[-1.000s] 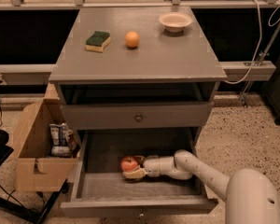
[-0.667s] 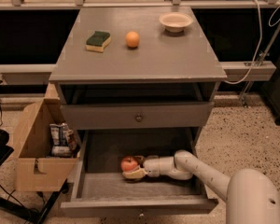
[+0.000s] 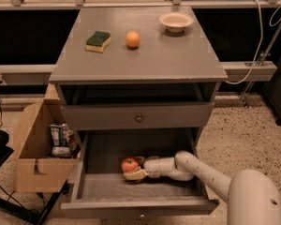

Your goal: Place apple into middle drawer

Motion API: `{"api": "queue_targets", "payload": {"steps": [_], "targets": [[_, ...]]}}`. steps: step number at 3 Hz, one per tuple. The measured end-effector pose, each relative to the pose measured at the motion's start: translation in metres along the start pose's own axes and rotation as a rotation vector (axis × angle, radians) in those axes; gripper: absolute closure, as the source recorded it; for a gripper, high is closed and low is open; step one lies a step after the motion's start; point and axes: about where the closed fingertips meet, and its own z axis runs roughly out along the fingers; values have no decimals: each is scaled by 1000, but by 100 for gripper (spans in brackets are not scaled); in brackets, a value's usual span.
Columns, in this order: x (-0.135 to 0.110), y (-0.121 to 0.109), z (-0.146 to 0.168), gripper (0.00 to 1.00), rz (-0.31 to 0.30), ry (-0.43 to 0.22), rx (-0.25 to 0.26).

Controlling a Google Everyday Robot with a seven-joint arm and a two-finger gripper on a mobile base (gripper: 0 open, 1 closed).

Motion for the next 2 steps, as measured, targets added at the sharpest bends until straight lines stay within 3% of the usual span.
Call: {"api": "queue_targets", "payload": {"steps": [1,2], "targets": [[0,0,0,17,0,0,0],[0,0,0,0,0,0,0]]}}
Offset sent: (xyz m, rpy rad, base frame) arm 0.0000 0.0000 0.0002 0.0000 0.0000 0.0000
